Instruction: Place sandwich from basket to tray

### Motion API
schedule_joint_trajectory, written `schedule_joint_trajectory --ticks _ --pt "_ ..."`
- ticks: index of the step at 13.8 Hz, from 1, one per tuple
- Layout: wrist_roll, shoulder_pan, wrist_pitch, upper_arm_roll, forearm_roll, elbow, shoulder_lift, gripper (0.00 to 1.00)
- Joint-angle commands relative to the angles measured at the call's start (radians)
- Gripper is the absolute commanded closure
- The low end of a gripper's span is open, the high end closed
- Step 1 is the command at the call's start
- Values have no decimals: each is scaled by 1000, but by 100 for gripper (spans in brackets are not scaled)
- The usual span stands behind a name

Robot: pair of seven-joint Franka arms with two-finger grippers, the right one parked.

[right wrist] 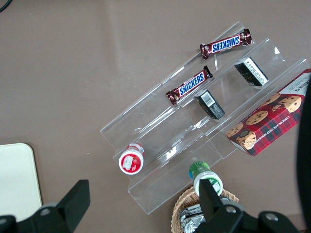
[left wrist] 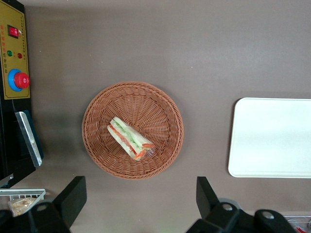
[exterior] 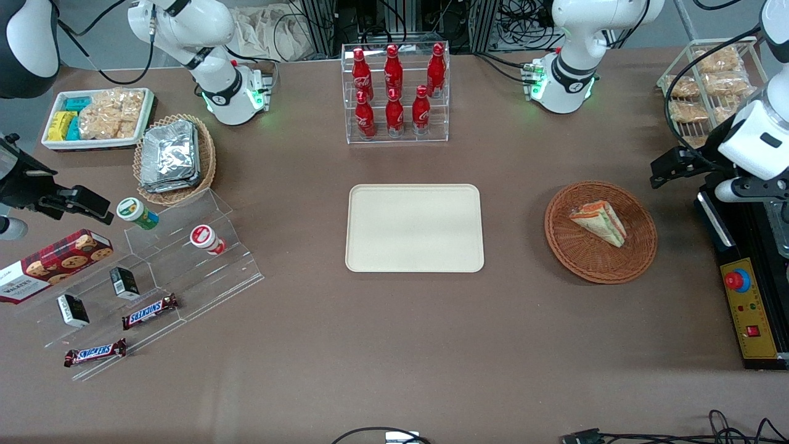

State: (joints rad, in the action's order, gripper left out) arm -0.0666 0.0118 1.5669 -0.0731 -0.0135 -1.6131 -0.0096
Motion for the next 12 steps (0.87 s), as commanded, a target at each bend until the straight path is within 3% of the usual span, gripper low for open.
schedule_joint_trajectory --ticks 1,4,8,12 --pt "1 7 -24 -4 -3 28 10 0" --pt "-2 7 -25 -4 4 29 13 0" --pt "-157 14 -24 -2 9 -37 -1 0" --pt "-206 47 137 -2 6 -284 -122 0"
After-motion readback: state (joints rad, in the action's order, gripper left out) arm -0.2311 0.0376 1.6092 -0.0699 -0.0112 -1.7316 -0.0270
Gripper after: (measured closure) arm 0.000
